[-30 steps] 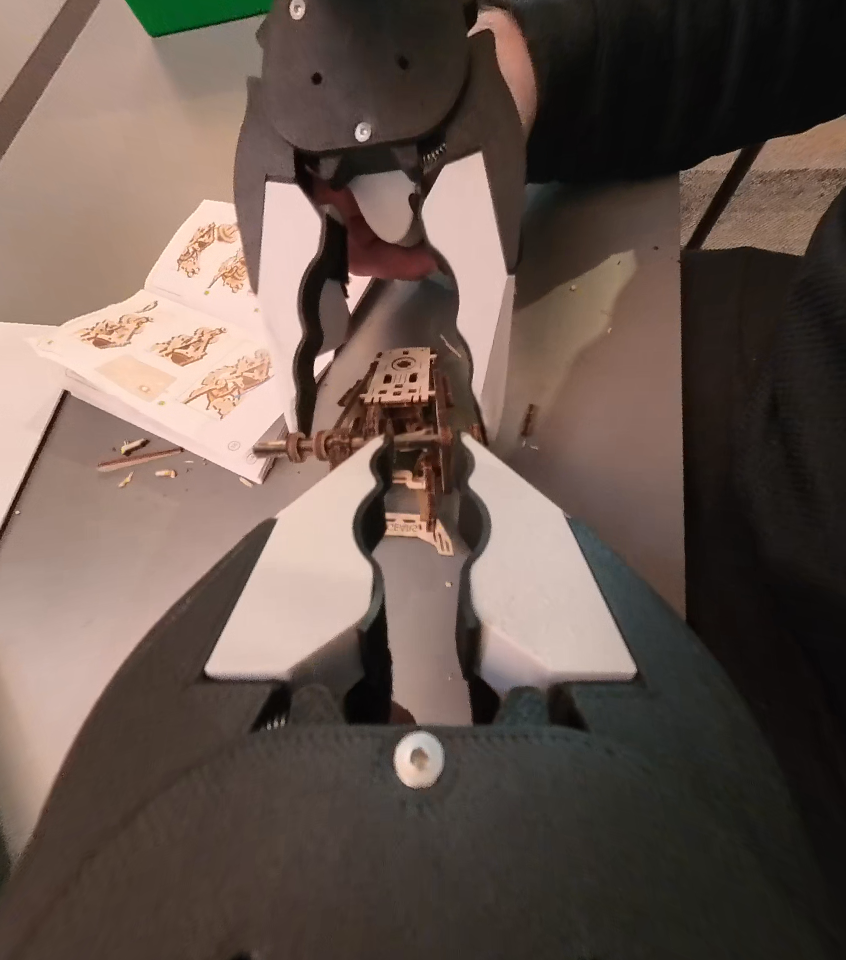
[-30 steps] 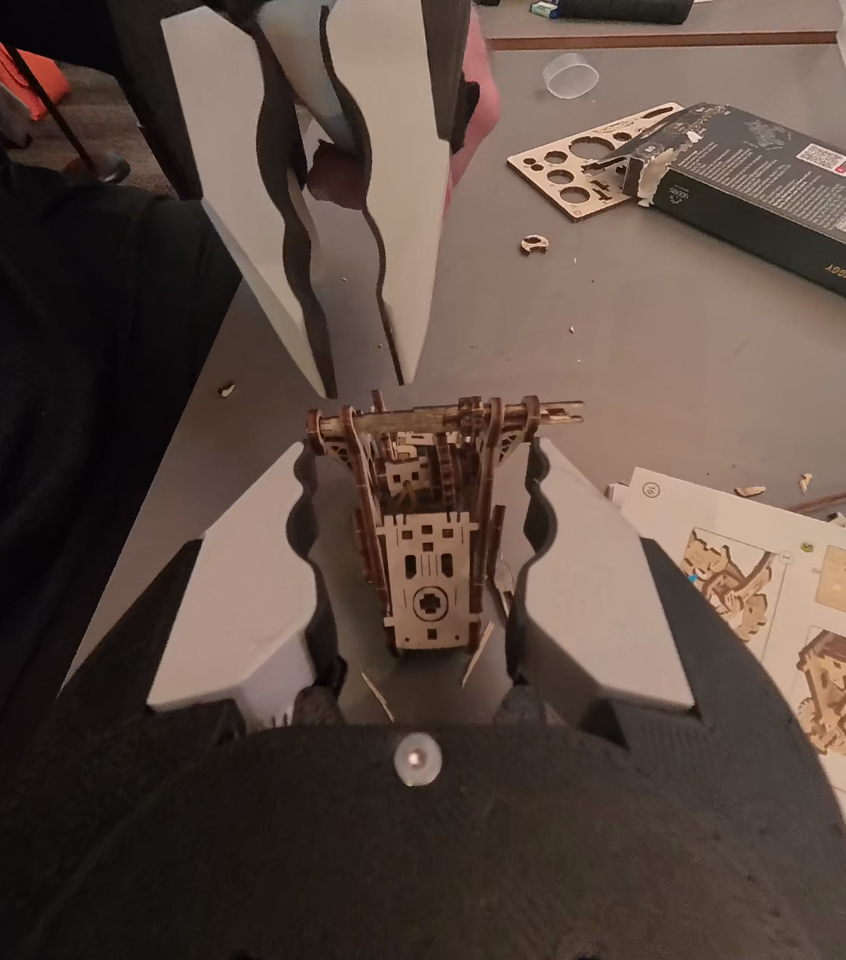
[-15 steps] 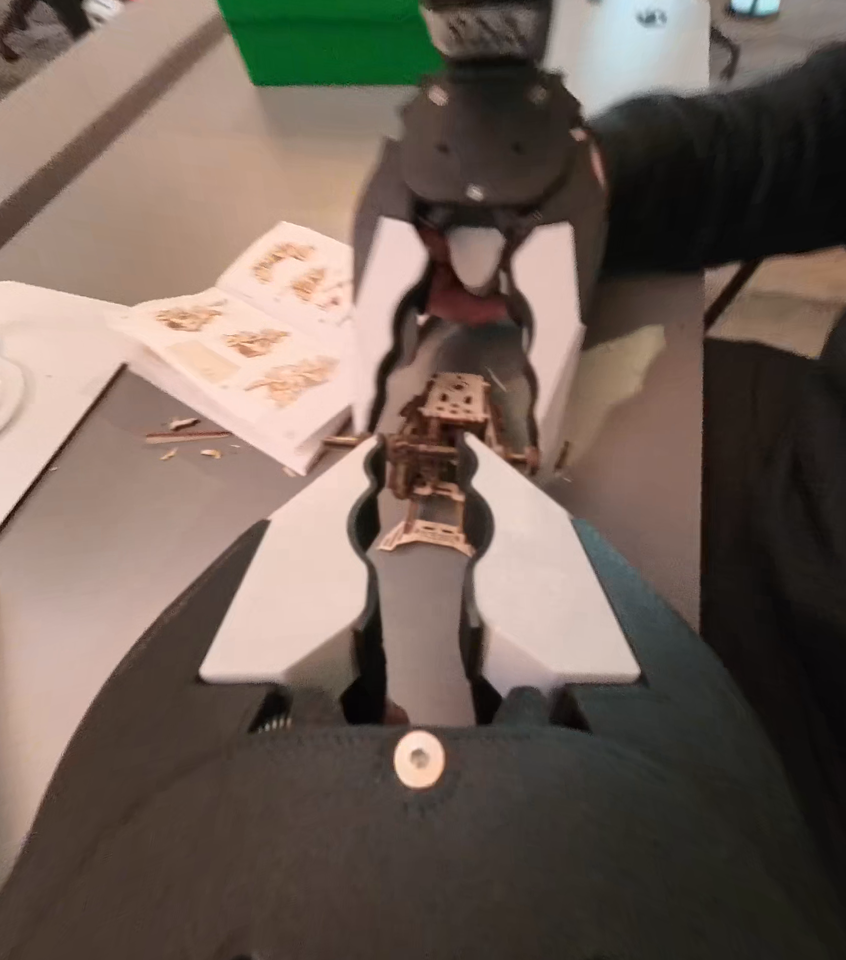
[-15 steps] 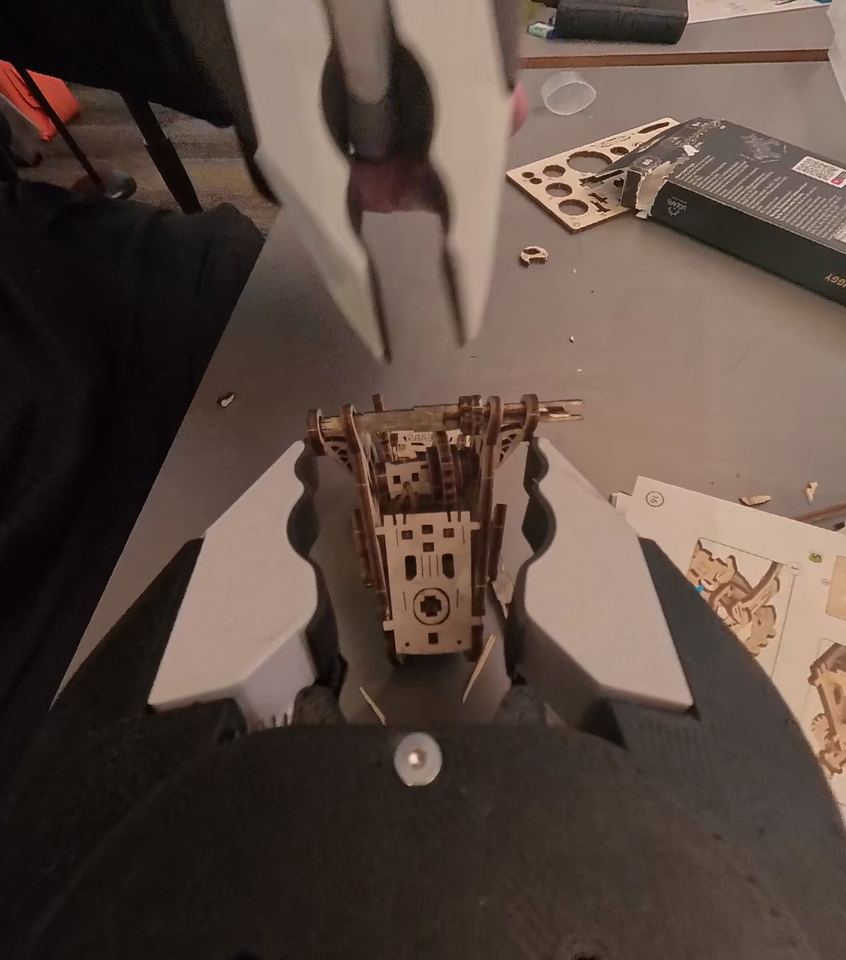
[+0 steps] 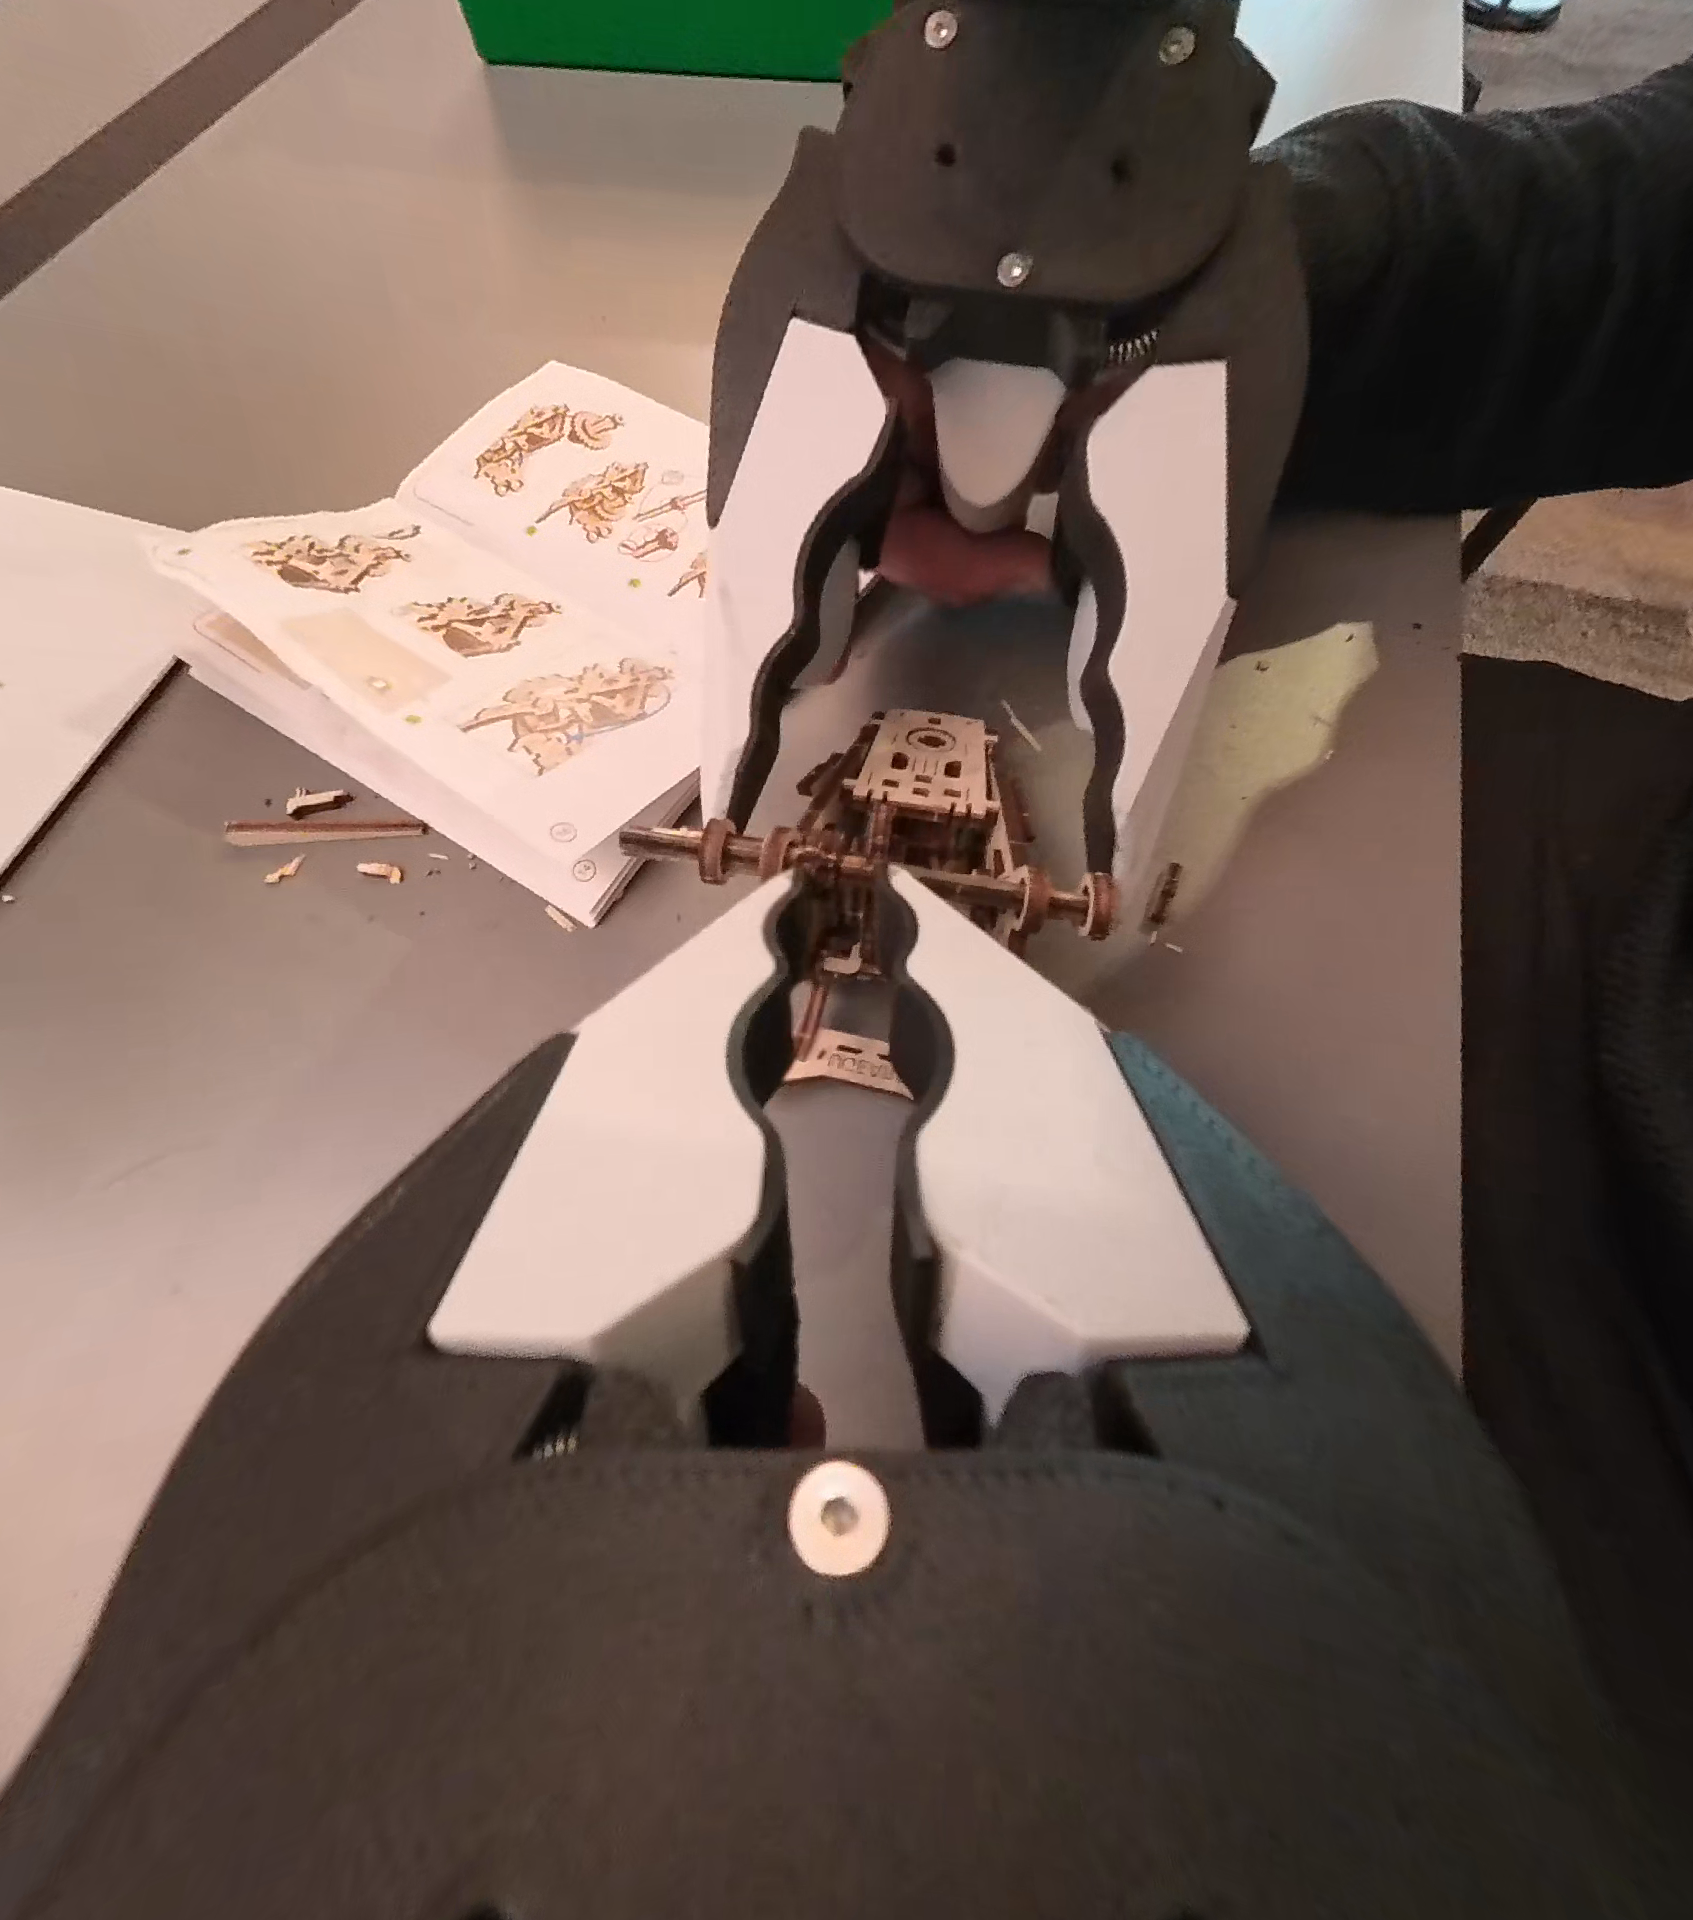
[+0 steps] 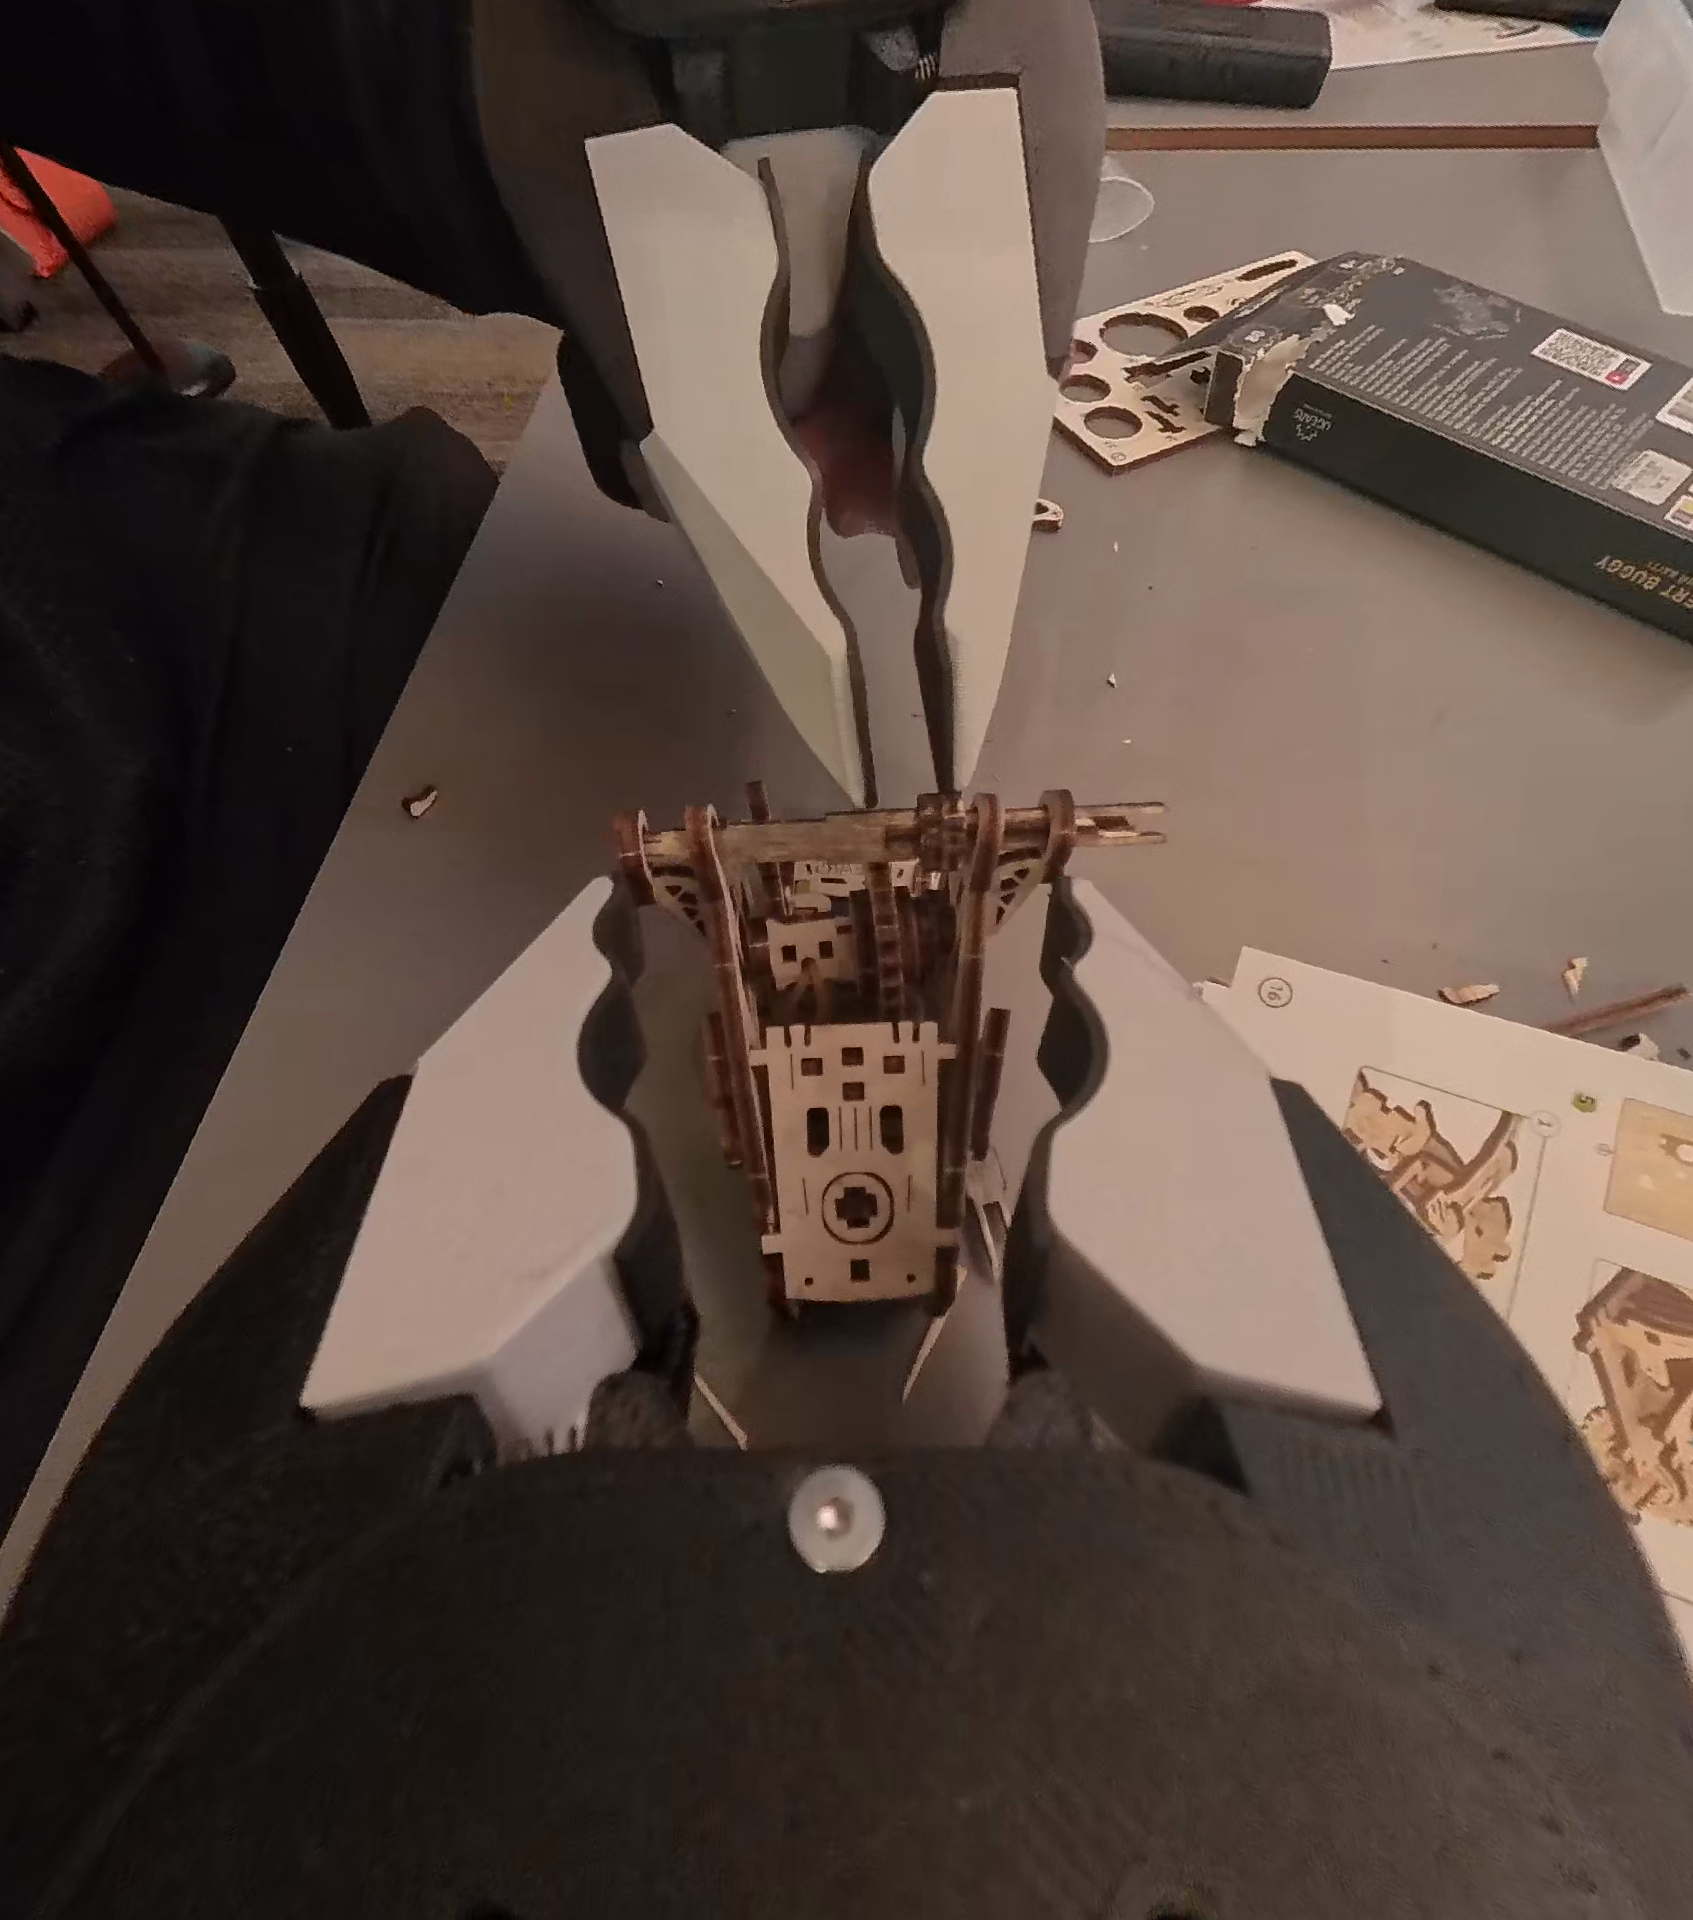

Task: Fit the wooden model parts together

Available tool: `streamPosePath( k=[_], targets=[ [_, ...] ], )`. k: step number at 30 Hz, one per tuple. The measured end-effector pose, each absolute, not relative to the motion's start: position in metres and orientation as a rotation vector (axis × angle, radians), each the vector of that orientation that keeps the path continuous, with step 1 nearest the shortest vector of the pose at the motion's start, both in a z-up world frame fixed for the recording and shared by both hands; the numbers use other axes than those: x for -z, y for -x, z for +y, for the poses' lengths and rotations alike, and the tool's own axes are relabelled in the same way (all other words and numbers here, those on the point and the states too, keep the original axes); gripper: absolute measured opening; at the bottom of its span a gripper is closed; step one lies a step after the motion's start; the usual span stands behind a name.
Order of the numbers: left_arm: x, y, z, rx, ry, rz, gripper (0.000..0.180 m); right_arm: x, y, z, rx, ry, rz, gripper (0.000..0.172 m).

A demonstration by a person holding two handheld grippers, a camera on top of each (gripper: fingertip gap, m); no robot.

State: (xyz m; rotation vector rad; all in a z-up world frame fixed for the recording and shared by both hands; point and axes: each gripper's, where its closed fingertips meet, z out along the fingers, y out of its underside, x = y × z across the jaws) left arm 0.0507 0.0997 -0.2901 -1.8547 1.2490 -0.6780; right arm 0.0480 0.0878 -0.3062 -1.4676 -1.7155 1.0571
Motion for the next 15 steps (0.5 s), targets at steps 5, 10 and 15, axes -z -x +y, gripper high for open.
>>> streamPosePath(
  k=[5, 10, 15],
  targets=[
    [0.285, -0.044, 0.100, 0.702, 1.869, 1.174, 0.024, 0.306, -0.045, 0.089, -1.050, 1.473, -1.696, 0.079],
    [0.295, -0.037, 0.109, 0.662, 1.920, 1.151, 0.028, 0.304, -0.053, 0.094, -1.028, 1.468, -1.700, 0.081],
    [0.307, -0.036, 0.106, 0.697, 1.969, 1.203, 0.044, 0.312, -0.063, 0.098, -0.998, 1.500, -1.742, 0.077]
  ],
)
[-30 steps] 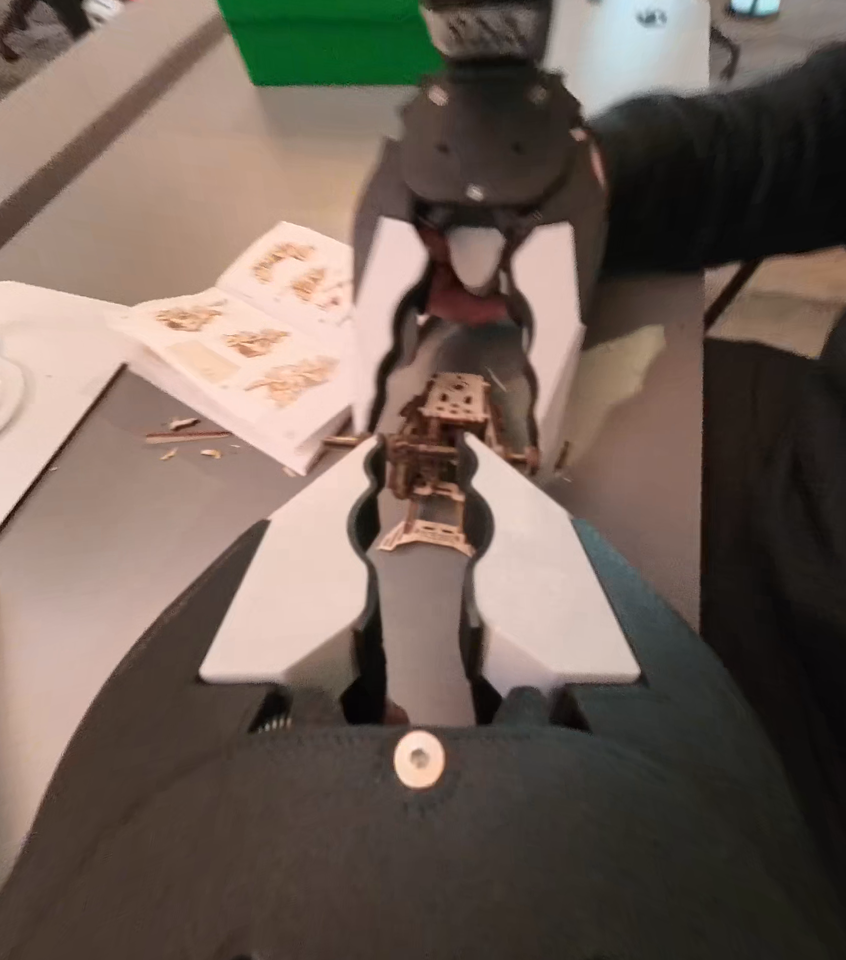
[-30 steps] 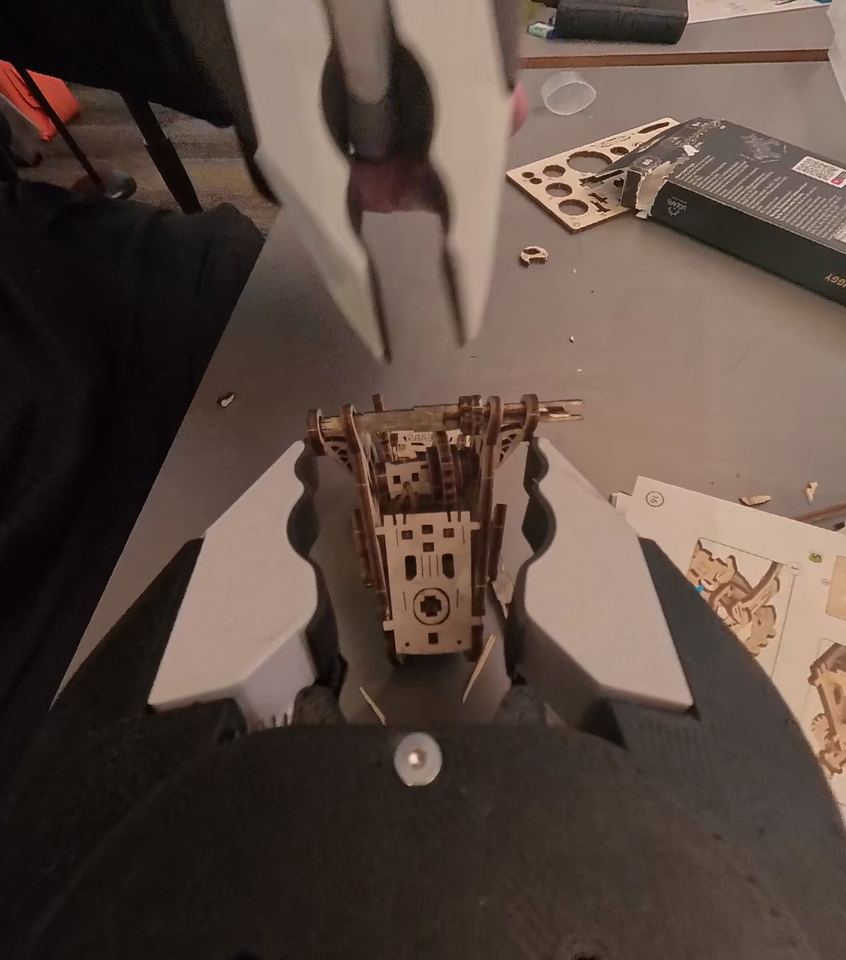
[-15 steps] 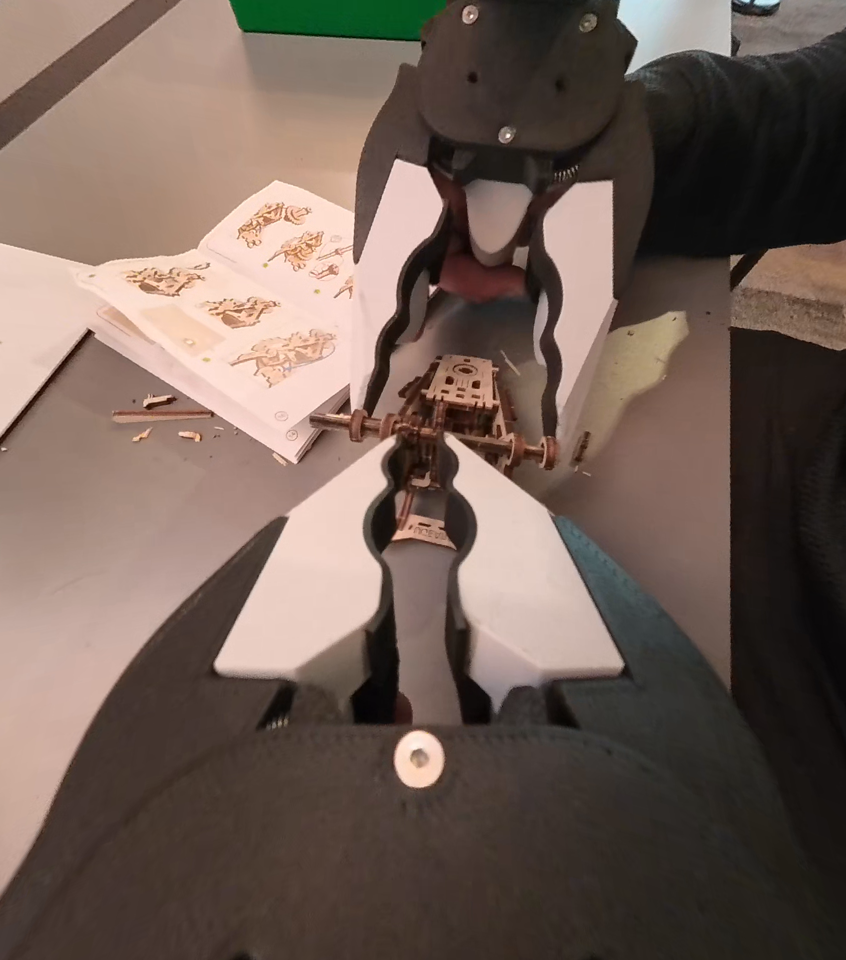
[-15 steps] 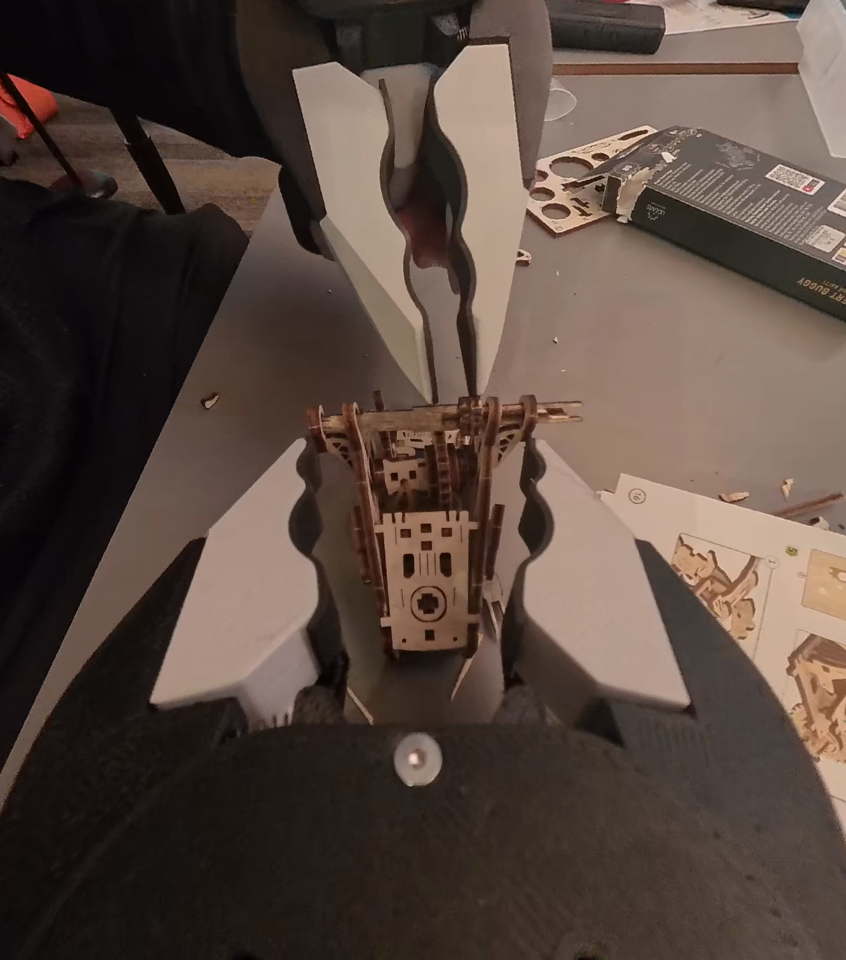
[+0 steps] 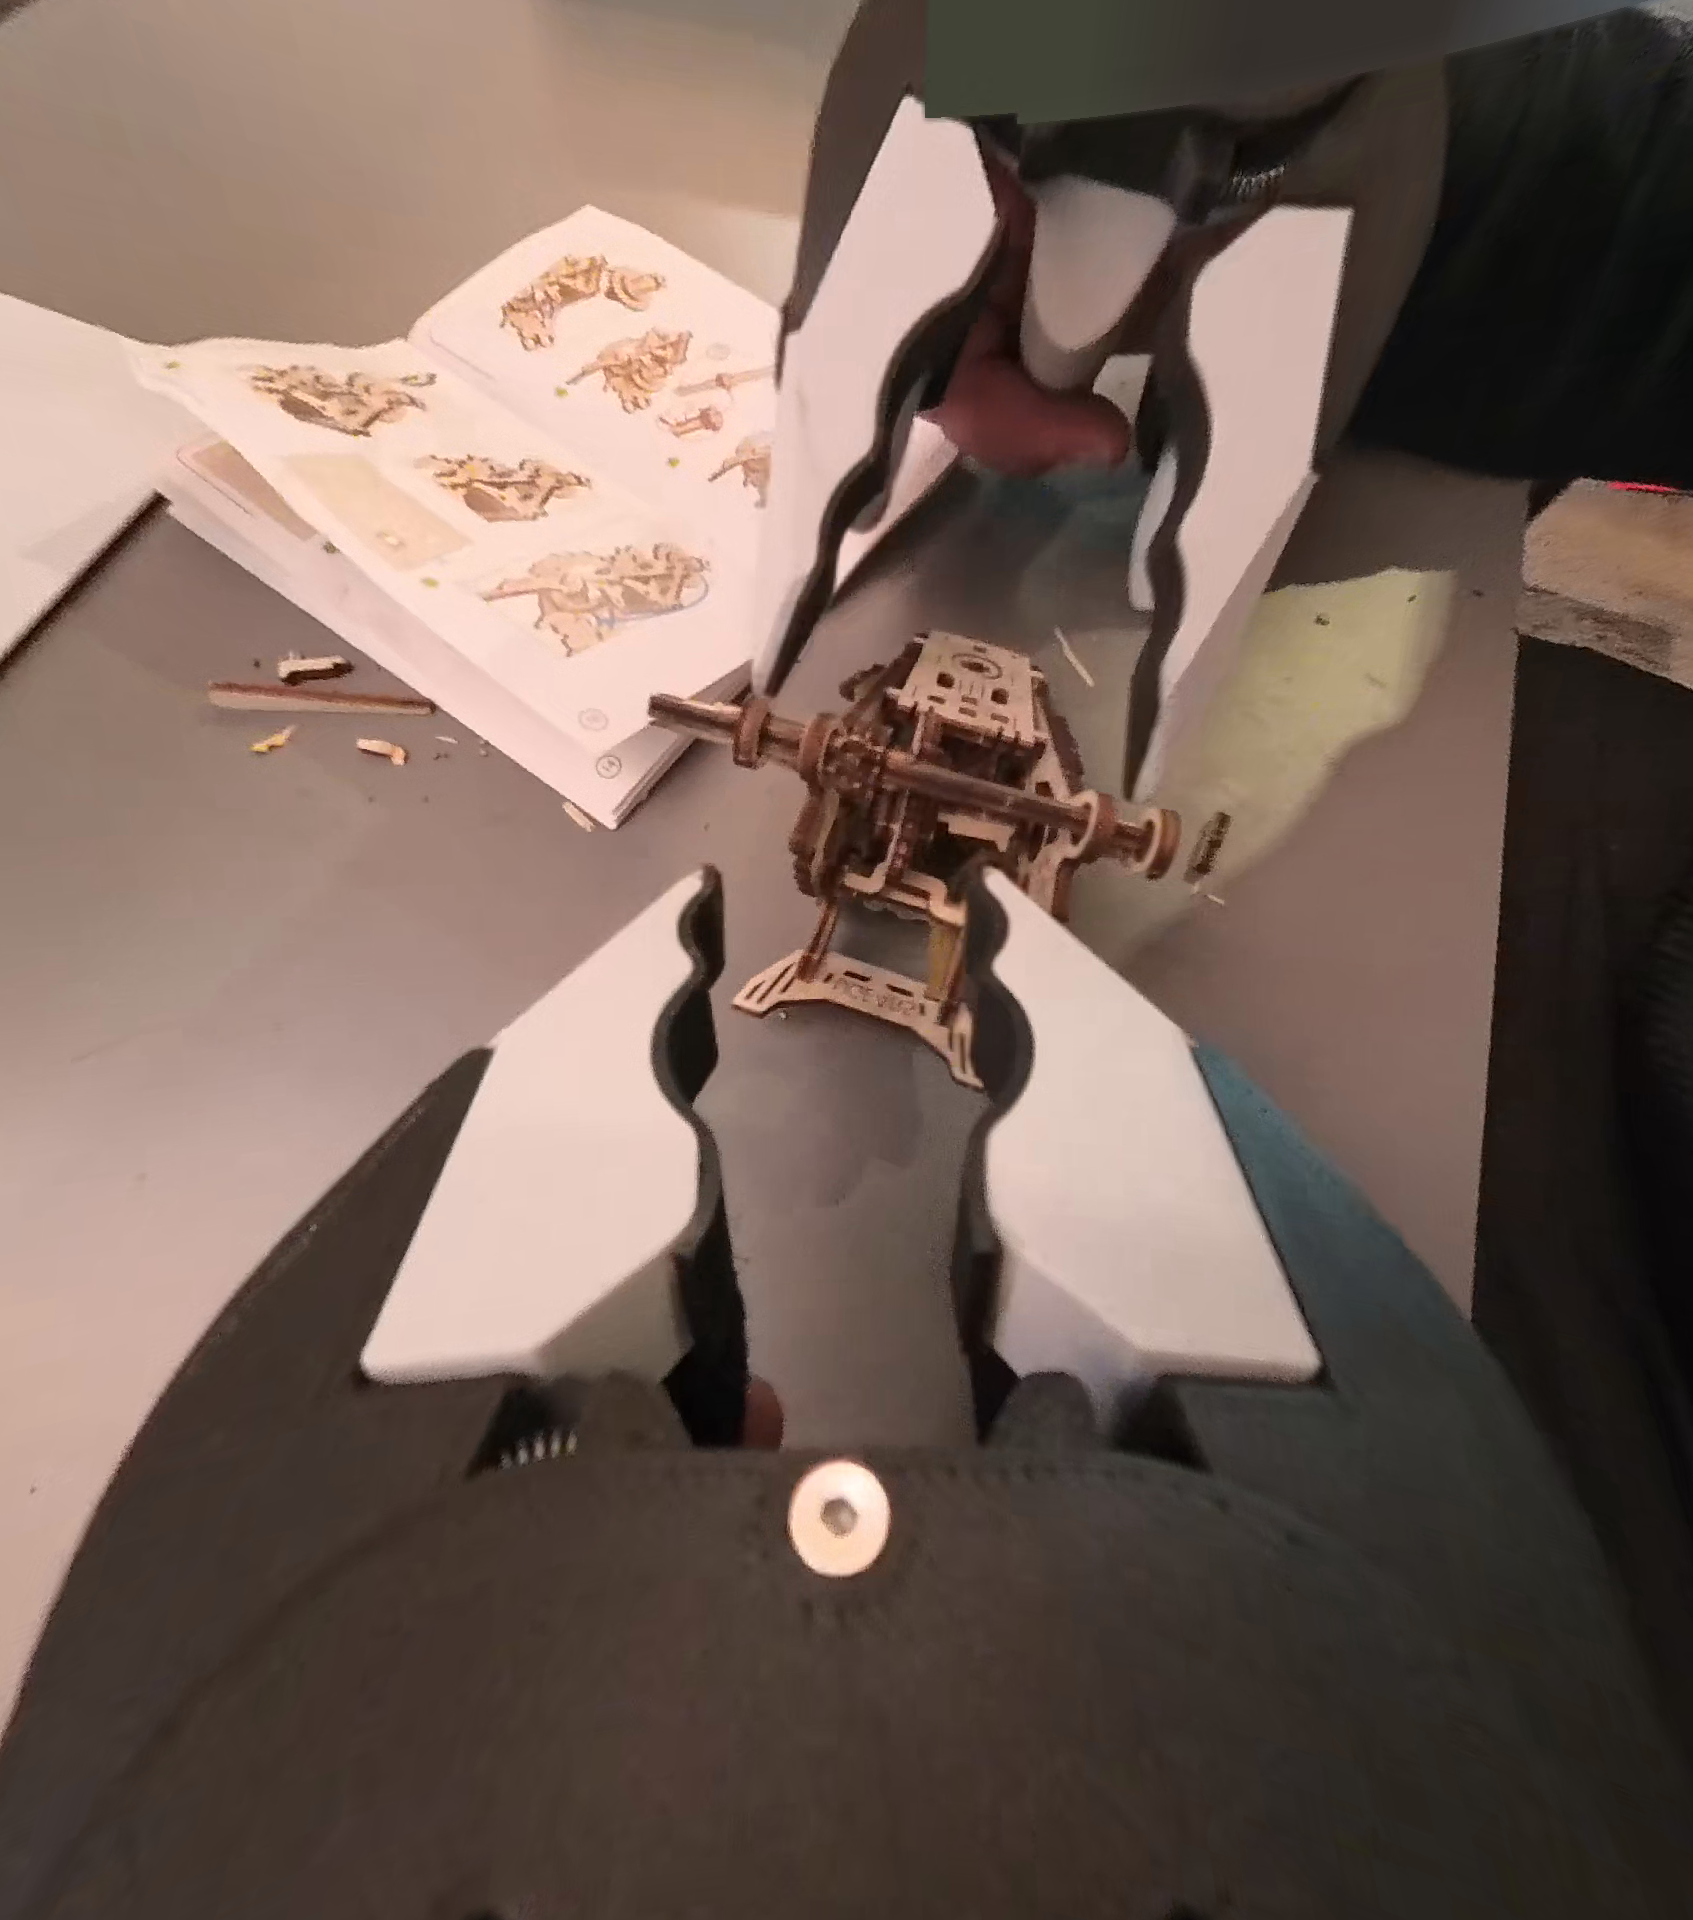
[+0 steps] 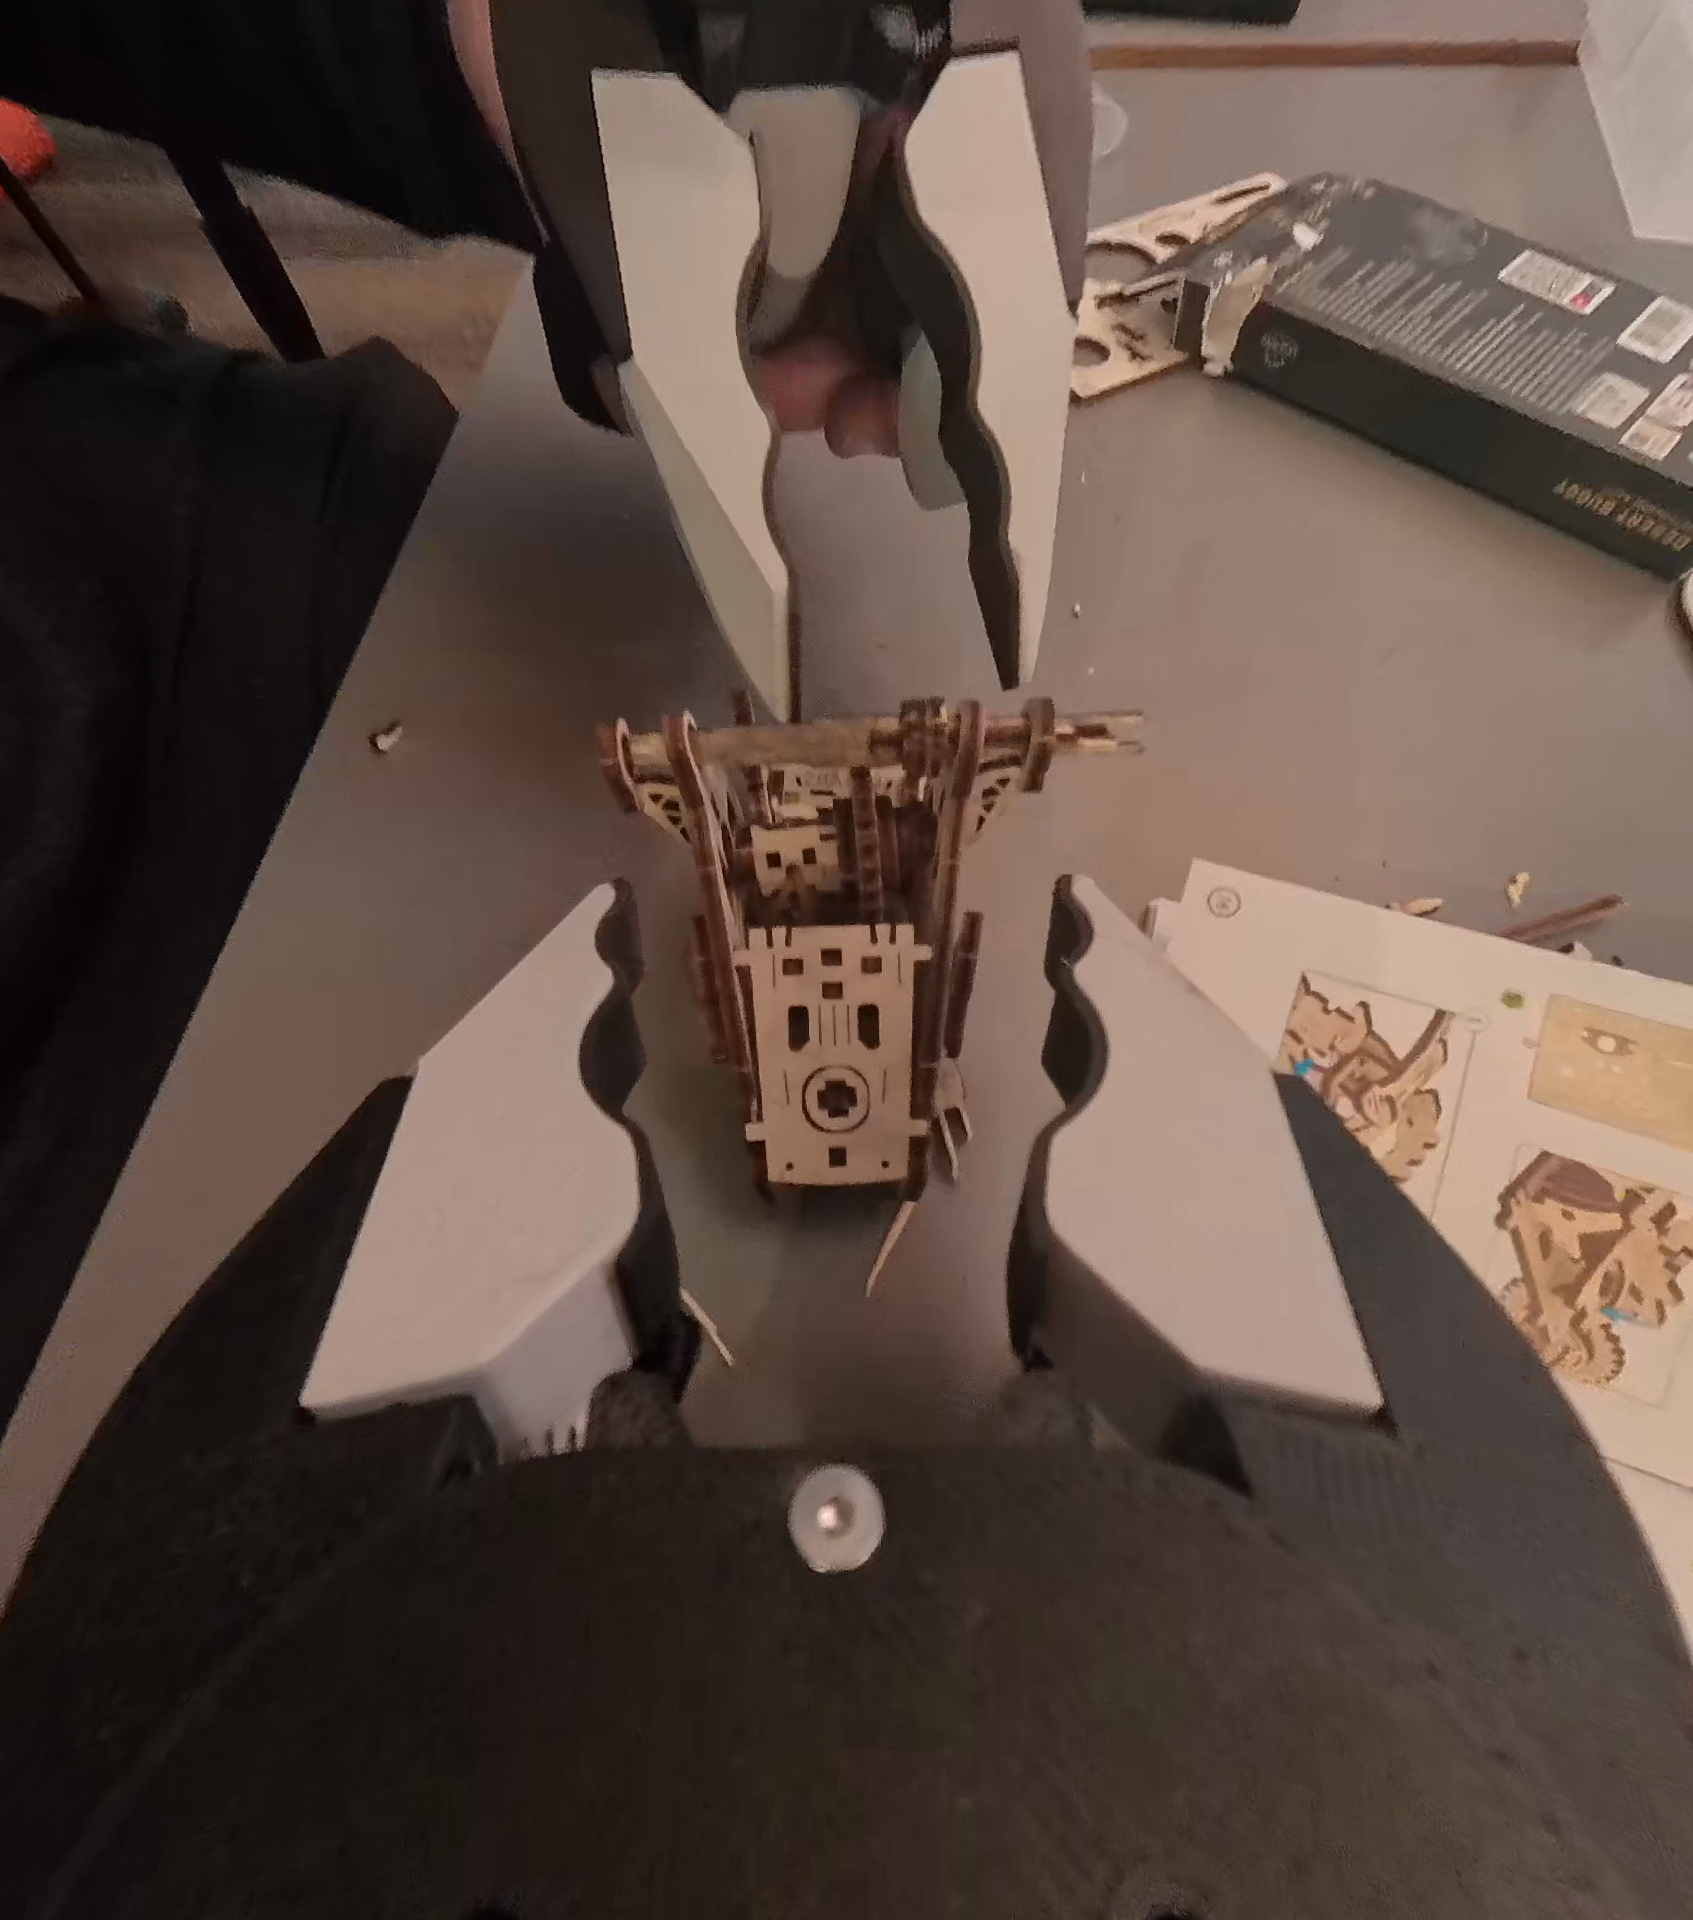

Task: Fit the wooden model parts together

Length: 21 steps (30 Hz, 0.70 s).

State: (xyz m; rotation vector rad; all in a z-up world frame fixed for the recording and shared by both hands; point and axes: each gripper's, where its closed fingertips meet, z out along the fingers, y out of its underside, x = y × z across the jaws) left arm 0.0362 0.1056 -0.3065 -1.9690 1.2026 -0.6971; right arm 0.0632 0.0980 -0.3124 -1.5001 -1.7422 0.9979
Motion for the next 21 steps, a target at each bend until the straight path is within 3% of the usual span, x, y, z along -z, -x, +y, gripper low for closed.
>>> streamPosePath(
  k=[8, 15, 21],
  targets=[
    [0.321, -0.047, 0.096, 0.698, 1.968, 1.290, 0.035, 0.324, -0.053, 0.087, -0.974, 1.475, -1.801, 0.059],
    [0.310, -0.043, 0.103, 0.767, 1.964, 1.199, 0.037, 0.317, -0.052, 0.094, -1.067, 1.538, -1.721, 0.058],
    [0.278, -0.034, 0.106, 0.903, 1.925, 1.120, 0.077, 0.300, -0.053, 0.098, -1.267, 1.583, -1.594, 0.058]
  ],
)
